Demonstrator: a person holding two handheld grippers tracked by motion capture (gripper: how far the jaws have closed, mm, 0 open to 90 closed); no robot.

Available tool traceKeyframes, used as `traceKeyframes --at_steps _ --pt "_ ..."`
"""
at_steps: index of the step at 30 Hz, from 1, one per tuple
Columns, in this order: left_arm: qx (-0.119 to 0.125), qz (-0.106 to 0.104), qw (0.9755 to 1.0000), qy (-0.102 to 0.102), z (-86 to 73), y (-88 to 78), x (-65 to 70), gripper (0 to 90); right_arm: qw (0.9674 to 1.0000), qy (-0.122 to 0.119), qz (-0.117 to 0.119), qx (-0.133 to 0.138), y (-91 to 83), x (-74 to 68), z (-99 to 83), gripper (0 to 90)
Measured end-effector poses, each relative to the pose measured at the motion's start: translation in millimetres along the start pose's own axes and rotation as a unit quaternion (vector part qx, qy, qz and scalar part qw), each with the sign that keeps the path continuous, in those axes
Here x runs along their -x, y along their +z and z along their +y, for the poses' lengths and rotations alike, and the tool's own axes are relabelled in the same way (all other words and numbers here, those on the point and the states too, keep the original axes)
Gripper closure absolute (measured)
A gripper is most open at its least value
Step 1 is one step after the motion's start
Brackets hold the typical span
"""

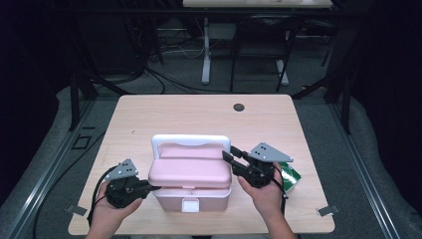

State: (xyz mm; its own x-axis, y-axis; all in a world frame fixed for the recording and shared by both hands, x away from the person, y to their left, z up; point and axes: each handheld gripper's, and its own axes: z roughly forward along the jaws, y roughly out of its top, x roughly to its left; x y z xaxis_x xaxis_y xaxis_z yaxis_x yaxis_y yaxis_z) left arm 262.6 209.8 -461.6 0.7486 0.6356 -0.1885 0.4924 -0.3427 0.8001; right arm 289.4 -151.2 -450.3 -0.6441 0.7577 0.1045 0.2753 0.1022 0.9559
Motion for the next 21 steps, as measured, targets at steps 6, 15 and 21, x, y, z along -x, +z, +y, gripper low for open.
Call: traceKeyframes --at_steps 6,15,21 --pt "0.006 -0.001 1.0 0.003 6.6 -3.5 -0.9 88.7 1.0 0.0 -0.003 0.001 -9.9 2.6 2.6 67.9" --pt "0.023 0.002 0.9997 0.002 23.4 -9.2 -3.0 88.5 0.9996 -0.01 -0.026 0.005 -37.6 1.2 -5.7 71.1" --pt "0.03 -0.004 0.9995 -0.001 34.5 -12.1 -7.2 88.5 0.9997 -0.004 -0.022 -0.013 -48.1 -0.5 -20.9 76.8"
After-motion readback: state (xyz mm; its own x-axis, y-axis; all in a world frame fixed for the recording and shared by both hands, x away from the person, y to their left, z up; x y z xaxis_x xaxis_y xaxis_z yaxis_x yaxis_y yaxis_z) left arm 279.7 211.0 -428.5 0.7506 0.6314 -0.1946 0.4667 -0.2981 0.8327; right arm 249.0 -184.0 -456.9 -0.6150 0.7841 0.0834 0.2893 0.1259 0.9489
